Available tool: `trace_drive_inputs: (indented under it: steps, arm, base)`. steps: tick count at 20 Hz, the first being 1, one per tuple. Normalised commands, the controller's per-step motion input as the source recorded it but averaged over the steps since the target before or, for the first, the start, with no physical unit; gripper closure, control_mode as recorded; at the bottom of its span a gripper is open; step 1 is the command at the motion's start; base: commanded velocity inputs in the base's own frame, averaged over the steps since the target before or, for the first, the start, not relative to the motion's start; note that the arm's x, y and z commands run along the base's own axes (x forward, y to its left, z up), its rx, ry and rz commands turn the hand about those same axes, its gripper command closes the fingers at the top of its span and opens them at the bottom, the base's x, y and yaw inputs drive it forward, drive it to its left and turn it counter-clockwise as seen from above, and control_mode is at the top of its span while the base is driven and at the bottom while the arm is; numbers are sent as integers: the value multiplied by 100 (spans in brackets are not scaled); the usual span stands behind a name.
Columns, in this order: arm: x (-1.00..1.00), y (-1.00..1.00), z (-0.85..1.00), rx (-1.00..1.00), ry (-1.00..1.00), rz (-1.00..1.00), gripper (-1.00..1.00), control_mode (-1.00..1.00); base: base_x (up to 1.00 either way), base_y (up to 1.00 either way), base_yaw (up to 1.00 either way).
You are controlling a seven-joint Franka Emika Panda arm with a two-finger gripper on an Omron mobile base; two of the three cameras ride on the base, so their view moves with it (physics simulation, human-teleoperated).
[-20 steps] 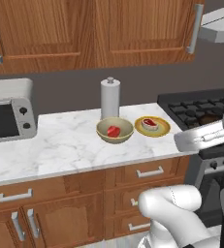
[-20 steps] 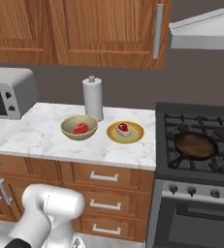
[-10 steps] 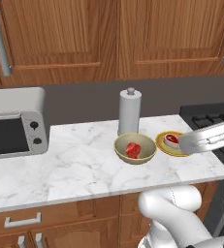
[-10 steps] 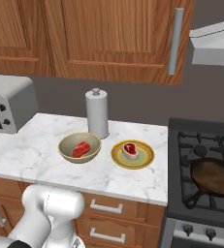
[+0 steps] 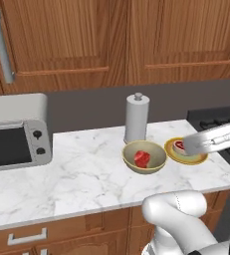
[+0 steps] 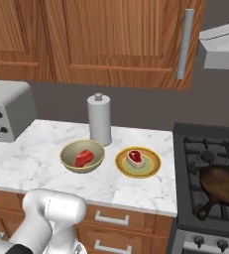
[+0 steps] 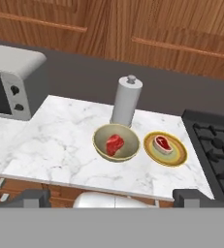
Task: Place one of the steaks on the plate and the other in the bowl. Then place the bowl in the fridge.
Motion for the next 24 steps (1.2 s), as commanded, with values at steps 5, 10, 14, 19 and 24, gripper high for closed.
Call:
trace_drive_inputs:
  steps: [5,10,14,19,24]
  arm:
    - [0,0,0,0,0,0,-100,100]
    - [0,0,0,0,0,0,-100,100]
    - [31,-62,-53,28,18,0,-100,-100]
    - [28,-44,-64,23,22,0,-100,-100]
    - [41,-4,-61,7,27,-3,-100,-100]
  base:
    - [3,0,-17]
    - [0,-8,-13]
    - [0,0,0]
    - [0,0,0]
    - [0,0,0]
